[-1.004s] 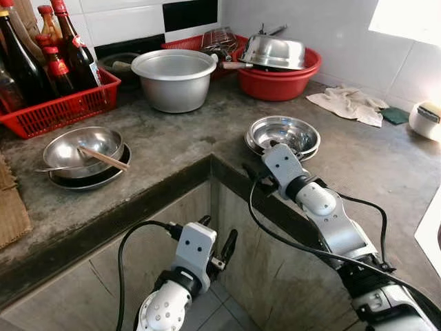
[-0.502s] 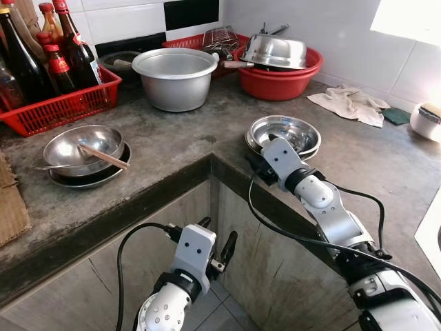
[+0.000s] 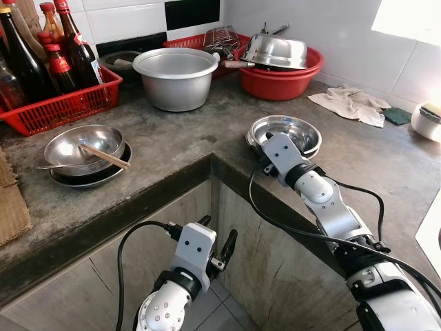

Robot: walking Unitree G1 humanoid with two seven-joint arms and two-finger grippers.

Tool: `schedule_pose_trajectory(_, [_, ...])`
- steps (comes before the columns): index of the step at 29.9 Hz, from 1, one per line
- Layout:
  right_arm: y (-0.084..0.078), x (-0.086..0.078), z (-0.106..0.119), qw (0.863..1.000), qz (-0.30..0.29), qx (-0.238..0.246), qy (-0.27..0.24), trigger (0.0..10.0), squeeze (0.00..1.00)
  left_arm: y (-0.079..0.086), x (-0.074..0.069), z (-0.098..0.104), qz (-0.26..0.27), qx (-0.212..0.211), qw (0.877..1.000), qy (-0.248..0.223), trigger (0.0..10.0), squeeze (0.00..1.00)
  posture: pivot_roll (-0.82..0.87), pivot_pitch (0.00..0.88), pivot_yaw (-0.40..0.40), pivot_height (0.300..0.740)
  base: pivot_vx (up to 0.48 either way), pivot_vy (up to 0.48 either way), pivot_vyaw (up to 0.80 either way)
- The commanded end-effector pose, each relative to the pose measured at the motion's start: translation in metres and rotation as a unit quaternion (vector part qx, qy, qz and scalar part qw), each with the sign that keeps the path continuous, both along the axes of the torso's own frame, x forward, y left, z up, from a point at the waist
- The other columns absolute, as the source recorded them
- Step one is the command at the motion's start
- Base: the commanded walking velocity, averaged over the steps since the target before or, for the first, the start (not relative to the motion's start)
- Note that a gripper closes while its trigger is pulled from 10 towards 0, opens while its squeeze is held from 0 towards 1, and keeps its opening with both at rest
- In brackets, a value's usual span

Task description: Kitchen organization

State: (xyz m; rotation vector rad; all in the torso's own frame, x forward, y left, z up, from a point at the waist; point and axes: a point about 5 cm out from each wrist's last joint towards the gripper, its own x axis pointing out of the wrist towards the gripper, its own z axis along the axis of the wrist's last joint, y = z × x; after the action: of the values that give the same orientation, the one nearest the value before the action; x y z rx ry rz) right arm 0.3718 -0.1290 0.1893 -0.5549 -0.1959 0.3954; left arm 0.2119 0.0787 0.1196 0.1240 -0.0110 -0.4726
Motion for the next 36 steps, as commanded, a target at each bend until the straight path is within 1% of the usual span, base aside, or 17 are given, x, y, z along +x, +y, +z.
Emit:
schedule_pose_trajectory(1, [-0.004, 0.004, 0.008, 1.0, -0.007, 0.001, -0.014, 10.0, 0.0, 0.0, 0.002, 0.001, 0.0, 0.004, 1.0, -0.002, 10.0, 0.0, 0.15, 0.06, -0.055, 0.74, 0.0, 0.0, 0.0])
schedule_pose_trajectory(9, [-0.004, 0.006, 0.009, 1.0, -0.008, 0.0, -0.015, 10.0, 0.0, 0.0, 0.002, 0.001, 0.002, 0.005, 1.0, -0.003, 10.0, 0.0, 0.15, 0.058, -0.055, 0.74, 0.0, 0.0, 0.0])
schedule_pose_trajectory(10, [-0.004, 0.006, 0.009, 1.0, -0.006, -0.002, -0.015, 4.8, 0.0, 0.0, 0.002, 0.001, 0.002, 0.006, 1.0, -0.003, 10.0, 0.0, 0.15, 0.058, -0.054, 0.74, 0.0, 0.0, 0.0])
schedule_pose_trajectory(11, [-0.004, 0.006, 0.008, 1.0, -0.005, -0.002, -0.014, 0.0, 0.0, 0.0, 0.002, 0.001, 0.002, 0.006, 1.0, -0.003, 10.0, 0.0, 0.15, 0.06, -0.057, 0.74, 0.0, 0.0, 0.0])
schedule_pose_trajectory(18, [-0.002, 0.007, 0.009, 1.0, -0.003, 0.0, -0.016, 0.0, 0.0, 0.0, 0.003, 0.001, 0.003, 0.005, 1.0, -0.003, 10.0, 0.0, 0.15, 0.062, -0.056, 0.74, 0.0, 0.0, 0.0])
schedule_pose_trajectory(27, [-0.003, 0.009, 0.019, 0.999, -0.012, 0.012, -0.036, 0.0, 0.0, -0.001, 0.004, 0.001, 0.005, 0.005, 1.0, -0.003, 10.0, 0.0, 0.15, 0.057, -0.06, 0.74, 0.0, 0.0, 0.0])
schedule_pose_trajectory(30, [-0.007, 0.01, 0.028, 0.997, -0.032, 0.042, -0.055, 0.0, 0.0, -0.001, 0.005, 0.001, 0.006, 0.005, 1.0, -0.003, 10.0, 0.0, 0.15, 0.055, -0.059, 0.74, 0.0, 0.0, 0.0])
schedule_pose_trajectory(31, [-0.012, 0.01, 0.036, 0.993, -0.053, 0.075, -0.071, 0.0, 0.0, -0.001, 0.005, 0.001, 0.007, 0.005, 1.0, -0.002, 10.0, 0.0, 0.15, 0.055, -0.059, 0.74, 0.0, 0.0, 0.0])
schedule_pose_trajectory(32, [-0.013, 0.01, 0.039, 0.991, -0.061, 0.087, -0.076, 0.0, 0.0, -0.001, 0.005, 0.001, 0.007, 0.005, 1.0, -0.002, 10.0, 0.0, 0.15, 0.05, -0.063, 0.74, 0.0, 0.0, 0.0])
schedule_pose_trajectory(33, [-0.016, 0.01, 0.042, 0.988, -0.071, 0.112, -0.079, 0.0, 0.0, 0.0, 0.006, 0.0, 0.008, 0.005, 1.0, -0.002, 10.0, 0.0, 0.15, 0.05, -0.063, 0.74, 0.0, 0.0, 0.0])
schedule_pose_trajectory(34, [-0.02, 0.007, 0.051, 0.978, -0.083, 0.17, -0.091, 0.0, 0.0, 0.0, 0.006, 0.0, 0.009, 0.005, 1.0, -0.002, 10.0, 0.0, 0.15, 0.046, -0.063, 0.74, 0.0, 0.0, 0.0])
schedule_pose_trajectory(35, [-0.02, 0.007, 0.051, 0.978, -0.083, 0.17, -0.091, 0.0, 0.0, 0.0, 0.006, 0.0, 0.009, 0.005, 1.0, -0.002, 10.0, 0.0, 0.15, 0.046, -0.063, 0.74, 0.0, 0.0, 0.0])
schedule_pose_trajectory(36, [-0.023, 0.004, 0.055, 0.972, -0.089, 0.196, -0.099, 0.0, 0.0, 0.0, 0.006, 0.0, 0.01, 0.005, 1.0, -0.003, 10.0, 0.0, 0.15, 0.039, -0.065, 0.74, 0.0, 0.0, 0.0])
